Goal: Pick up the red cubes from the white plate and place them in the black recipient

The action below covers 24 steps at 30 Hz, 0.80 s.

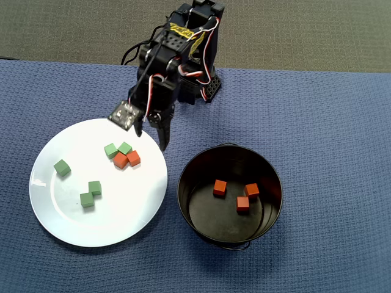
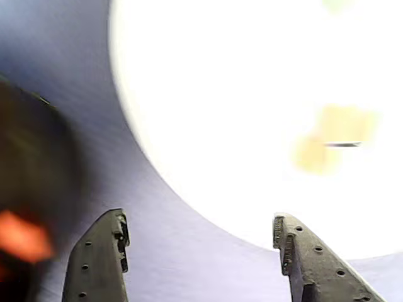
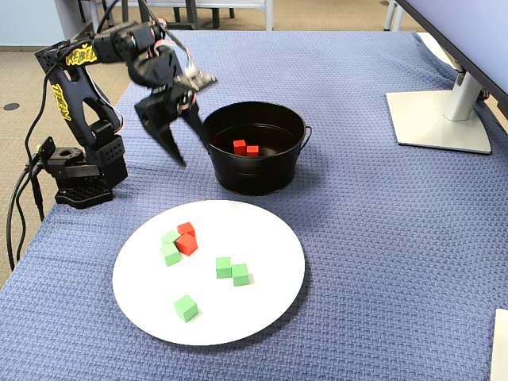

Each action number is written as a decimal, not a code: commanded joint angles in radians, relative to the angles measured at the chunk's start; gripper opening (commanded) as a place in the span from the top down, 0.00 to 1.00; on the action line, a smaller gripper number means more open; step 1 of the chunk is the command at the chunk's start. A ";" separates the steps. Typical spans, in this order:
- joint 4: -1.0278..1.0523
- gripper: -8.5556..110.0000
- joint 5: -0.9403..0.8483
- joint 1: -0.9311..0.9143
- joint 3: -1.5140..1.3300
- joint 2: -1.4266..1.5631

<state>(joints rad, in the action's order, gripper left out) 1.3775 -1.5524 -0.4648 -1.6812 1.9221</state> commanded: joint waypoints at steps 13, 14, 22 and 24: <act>-0.298 0.74 0.195 -0.167 -0.083 -0.150; -0.307 0.74 0.173 -0.187 -0.092 -0.158; -0.445 0.74 0.098 -0.273 -0.152 -0.261; -0.445 0.74 0.109 -0.275 -0.130 -0.299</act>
<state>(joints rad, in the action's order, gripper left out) 0.9710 -1.4312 -0.7194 -1.8423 1.6490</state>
